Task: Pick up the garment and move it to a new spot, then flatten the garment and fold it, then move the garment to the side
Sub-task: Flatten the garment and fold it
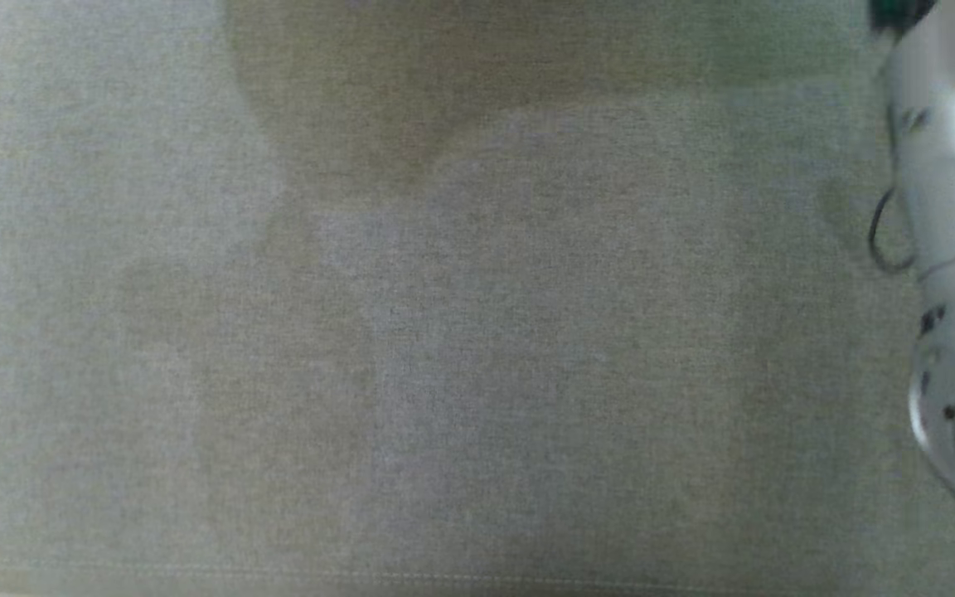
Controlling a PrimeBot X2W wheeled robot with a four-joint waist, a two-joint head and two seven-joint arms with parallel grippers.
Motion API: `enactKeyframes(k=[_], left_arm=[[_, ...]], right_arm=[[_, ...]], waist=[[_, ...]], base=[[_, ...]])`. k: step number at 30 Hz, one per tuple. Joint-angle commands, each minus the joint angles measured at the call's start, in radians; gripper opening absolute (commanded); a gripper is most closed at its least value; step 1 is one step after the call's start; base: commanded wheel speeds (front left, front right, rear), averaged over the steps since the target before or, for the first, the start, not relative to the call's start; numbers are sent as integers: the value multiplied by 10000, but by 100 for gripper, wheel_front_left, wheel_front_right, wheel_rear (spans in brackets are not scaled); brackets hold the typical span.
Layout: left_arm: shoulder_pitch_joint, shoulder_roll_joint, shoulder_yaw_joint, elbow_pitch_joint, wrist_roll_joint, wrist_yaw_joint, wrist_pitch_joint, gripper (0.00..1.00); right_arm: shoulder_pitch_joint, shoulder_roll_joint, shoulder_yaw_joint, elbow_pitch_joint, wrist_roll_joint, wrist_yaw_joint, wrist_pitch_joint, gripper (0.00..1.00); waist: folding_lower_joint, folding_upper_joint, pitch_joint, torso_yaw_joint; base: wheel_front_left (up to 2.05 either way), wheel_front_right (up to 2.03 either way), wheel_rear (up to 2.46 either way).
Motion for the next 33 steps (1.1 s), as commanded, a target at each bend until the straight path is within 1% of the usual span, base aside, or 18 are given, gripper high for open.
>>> enactKeyframes(k=[1,3,4,5,10,13,18,22,26,30,33], left_arm=[[580,529,-509,-207,-64,-53,-174,0],[1319,678,-1057,-231,-7,-54,-329,0],[1721,692,-1226,-229,-95,-54,-377,0],[1721,692,-1226,-229,-95,-54,-377,0],[3615,945,-2136,-447,-231,-56,-470,0],[4572,1228,-2717,-797,-29,-56,-477,0],[5978,1726,-3795,-1169,202,-56,-480,0],[6761,2182,-4507,-1424,90,-57,-297,0],[7561,2825,-5255,-2063,-222,-57,413,0],[8272,3723,-5835,-3188,-799,-57,1412,0],[8733,4428,-6035,-4176,-1267,-57,2156,0]], right_arm=[[301,249,37,295,-199,67,-17,0],[651,227,-3,811,-318,67,84,0],[832,190,49,1068,-382,67,158,0],[832,190,49,1068,-382,67,158,0],[1554,-39,560,2178,-398,67,575,0],[1889,-215,935,2538,-218,67,823,0],[2564,-380,1925,2852,370,67,1440,0],[3046,-481,2792,2924,1203,67,2054,0],[3558,-535,3829,2798,2227,67,2698,0],[4310,-831,5003,1983,3619,67,3540,0],[4981,-1381,5945,909,4904,67,4406,0]], waist=[[1,0,-122,62],[1,0,-258,103],[1,0,-347,129],[1,0,-347,129],[1,0,-899,212],[1,0,-1305,302],[1,0,-2062,420],[1,0,-2588,441],[1,0,-3133,325],[1,0,-3645,239],[1,0,-3983,203]], base=[[0,0,0],[0,0,0],[0,0,0],[0,0,0],[0,0,0],[0,0,0],[0,0,0],[0,0,0],[0,0,0],[0,0,0],[0,0,0]])
